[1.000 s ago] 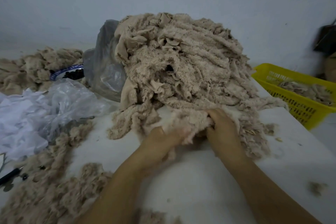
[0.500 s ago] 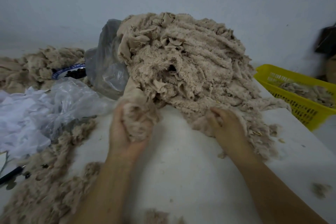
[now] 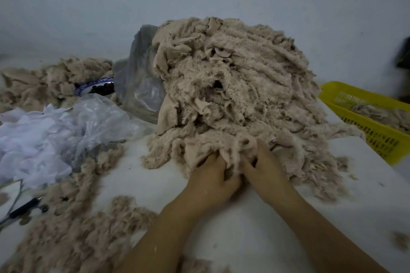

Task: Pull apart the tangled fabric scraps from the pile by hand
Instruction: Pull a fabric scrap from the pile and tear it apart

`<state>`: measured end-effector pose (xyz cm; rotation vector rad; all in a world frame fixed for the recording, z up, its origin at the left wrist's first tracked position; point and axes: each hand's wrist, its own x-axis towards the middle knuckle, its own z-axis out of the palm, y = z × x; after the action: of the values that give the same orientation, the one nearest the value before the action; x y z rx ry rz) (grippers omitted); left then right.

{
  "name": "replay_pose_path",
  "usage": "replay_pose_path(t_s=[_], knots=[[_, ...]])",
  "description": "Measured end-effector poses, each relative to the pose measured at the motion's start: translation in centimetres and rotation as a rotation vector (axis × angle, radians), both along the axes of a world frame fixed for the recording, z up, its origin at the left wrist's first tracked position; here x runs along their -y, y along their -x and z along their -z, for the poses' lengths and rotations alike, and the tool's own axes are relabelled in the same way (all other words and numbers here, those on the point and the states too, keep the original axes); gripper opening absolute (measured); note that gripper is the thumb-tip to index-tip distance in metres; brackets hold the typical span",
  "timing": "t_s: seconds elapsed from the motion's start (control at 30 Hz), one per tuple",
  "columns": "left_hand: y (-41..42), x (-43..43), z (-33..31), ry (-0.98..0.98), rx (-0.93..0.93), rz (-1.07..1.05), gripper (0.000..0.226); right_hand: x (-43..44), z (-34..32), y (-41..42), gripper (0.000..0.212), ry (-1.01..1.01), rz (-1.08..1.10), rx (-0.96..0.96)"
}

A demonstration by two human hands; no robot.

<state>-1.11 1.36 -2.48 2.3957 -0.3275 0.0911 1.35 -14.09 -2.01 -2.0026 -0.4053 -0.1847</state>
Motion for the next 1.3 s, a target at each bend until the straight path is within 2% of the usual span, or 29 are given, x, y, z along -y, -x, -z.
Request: replay_pose_path(t_s=[0.03, 0.1, 0.17, 0.27, 0.3, 0.37, 0.43, 0.5, 0.63, 0.7, 0.77, 0.93, 1.03, 1.17, 1.23, 1.3], knots=[[0.0, 0.2, -0.2, 0.051, -0.006, 0.013, 0.051, 0.1, 0.0, -0.2, 0.013, -0.074, 0.033, -0.020], [0.3, 0.4, -0.9, 0.409, -0.004, 0.047, 0.036, 0.6, 0.0, -0.4, 0.021, -0.191, 0.062, -0.113], [0.6, 0.3, -1.5, 0.713, -0.049, -0.097, 0.022, 1.1, 0.0, -0.7, 0.020, -0.244, 0.076, -0.224], [-0.1, -0.5, -1.4, 1.271, -0.283, -0.294, 0.047, 1.6, 0.1, -0.8, 0.032, -0.300, 0.081, -0.357], [-0.3, -0.7, -1.6, 1.439, -0.331, -0.284, 0.048, 1.6, 0.0, -0.8, 0.039, -0.316, 0.095, -0.382], [-0.2, -1.3, -2.4, 1.618, -0.395, -0.244, 0.028, 1.6, -0.2, -0.9, 0.048, -0.377, 0.095, -0.410], [-0.2, -1.8, -2.7, 1.639, -0.413, -0.195, 0.024, 1.6, -0.4, -1.0, 0.056, -0.385, 0.065, -0.393], [-0.2, -2.0, -3.0, 1.571, -0.394, -0.143, 0.021, 1.7, -0.4, -1.0, 0.059, -0.373, 0.028, -0.342], [0.6, -0.5, -2.5, 1.107, -0.352, -0.082, 0.049, 0.9, -1.1, -0.1, 0.054, -0.322, -0.130, -0.208], [1.3, 0.7, -2.3, 1.014, -0.411, -0.012, 0.055, 0.2, -1.0, 0.4, 0.049, -0.229, -0.190, -0.133], [1.5, 1.0, -2.4, 1.016, -0.441, 0.020, 0.050, -0.5, -1.1, 0.8, 0.043, -0.220, -0.233, -0.123], [1.5, 0.1, -2.3, 0.983, -0.345, 0.036, 0.035, 0.4, -1.4, 0.6, 0.030, -0.395, -0.213, -0.158], [1.5, 0.3, -2.3, 0.892, -0.284, 0.044, 0.025, 1.0, -1.3, 0.1, 0.039, -0.463, -0.099, -0.154], [1.4, 0.1, -2.6, 0.956, -0.286, -0.040, 0.023, 1.9, -1.5, -0.3, 0.047, -0.303, 0.093, -0.160], [1.4, 0.0, -2.7, 1.054, -0.332, -0.057, 0.031, 2.1, -1.6, -0.5, 0.061, -0.099, 0.232, -0.143], [1.6, -0.1, -3.0, 1.145, -0.392, -0.037, 0.038, 2.4, -2.0, -0.6, 0.070, 0.074, 0.313, -0.006]])
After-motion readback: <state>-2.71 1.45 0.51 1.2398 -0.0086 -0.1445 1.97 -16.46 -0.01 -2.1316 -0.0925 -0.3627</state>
